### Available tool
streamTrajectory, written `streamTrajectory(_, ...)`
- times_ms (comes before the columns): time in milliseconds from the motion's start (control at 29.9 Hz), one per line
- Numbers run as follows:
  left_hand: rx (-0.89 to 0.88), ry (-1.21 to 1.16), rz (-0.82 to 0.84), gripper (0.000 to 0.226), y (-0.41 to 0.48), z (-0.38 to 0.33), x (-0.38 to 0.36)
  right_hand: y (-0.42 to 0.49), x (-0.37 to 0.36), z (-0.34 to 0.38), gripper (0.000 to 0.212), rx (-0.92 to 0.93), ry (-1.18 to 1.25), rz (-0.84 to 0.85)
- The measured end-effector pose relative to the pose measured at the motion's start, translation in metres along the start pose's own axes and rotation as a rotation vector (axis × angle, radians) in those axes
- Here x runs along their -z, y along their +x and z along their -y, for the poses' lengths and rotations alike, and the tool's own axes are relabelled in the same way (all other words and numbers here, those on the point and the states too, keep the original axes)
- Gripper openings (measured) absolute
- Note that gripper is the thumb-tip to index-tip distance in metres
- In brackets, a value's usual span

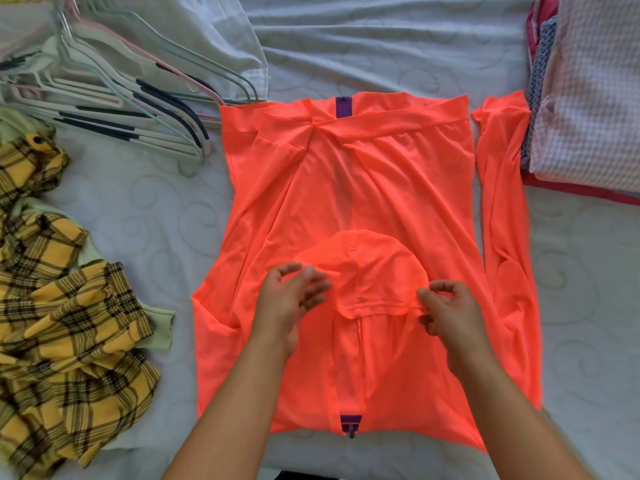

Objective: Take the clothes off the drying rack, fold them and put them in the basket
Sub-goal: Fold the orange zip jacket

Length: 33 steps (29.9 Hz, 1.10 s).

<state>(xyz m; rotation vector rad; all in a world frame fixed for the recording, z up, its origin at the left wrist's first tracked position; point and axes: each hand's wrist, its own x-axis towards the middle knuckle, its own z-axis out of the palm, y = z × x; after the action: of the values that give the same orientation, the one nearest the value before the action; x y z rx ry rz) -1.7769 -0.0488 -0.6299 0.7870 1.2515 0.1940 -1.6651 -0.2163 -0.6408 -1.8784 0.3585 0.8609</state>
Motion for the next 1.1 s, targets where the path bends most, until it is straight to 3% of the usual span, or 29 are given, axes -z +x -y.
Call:
streamTrajectory(100, -0.072, -0.179, 0.064, 0.015, 0.006, 0.002, -0.003, -0.002, -0.015, 0.007, 0.019, -0.008, 0.158, 0.096)
streamTrajectory(201, -0.186, -0.008, 0.021, 0.019, 0.007, 0.016, 0.015, -0.003, -0.018, 0.005, 0.017, 0.072, 0.139, 0.159)
streamTrajectory(267, -0.223, 0.189, 0.066, 0.023, 0.005, 0.030, 0.027, -0.001, -0.013, -0.003, 0.017, 0.200, -0.007, 0.134)
streamTrajectory(368, -0.301, 0.492, 0.204, 0.015, 0.005, 0.049, 0.030, 0.001, -0.007, -0.016, 0.022, 0.570, -0.410, 0.149)
streamTrajectory(434, -0.492, 0.767, 0.222, 0.030, 0.006, 0.057, 0.024, 0.005, -0.009, -0.023, 0.028, 0.781, -0.654, 0.206)
streamTrajectory(501, -0.662, 0.951, 0.163, 0.043, 0.006, 0.062, 0.015, 0.016, -0.012, -0.022, 0.034, 0.874, -0.842, 0.266)
streamTrajectory(602, -0.824, 1.072, 0.071, 0.038, 0.001, 0.067, 0.004, 0.033, -0.019, -0.006, 0.022, 0.851, -1.053, 0.295)
streamTrajectory(702, -0.981, 1.303, 0.147, 0.040, -0.008, 0.082, 0.002, 0.045, -0.020, 0.007, 0.008, 0.870, -1.026, 0.261)
streamTrajectory(836, -1.020, 1.741, 0.315, 0.069, -0.009, 0.110, 0.004, 0.046, -0.019, 0.006, 0.018, 0.850, -0.916, 0.185)
streamTrajectory(969, -1.056, 1.688, 0.229, 0.069, -0.012, 0.110, 0.005, 0.035, -0.017, -0.014, 0.034, 0.947, -0.845, 0.106)
streamTrajectory(1103, -0.996, 1.653, 0.064, 0.076, -0.019, 0.115, 0.025, 0.009, -0.006, -0.060, 0.042, 1.148, -0.977, 0.207)
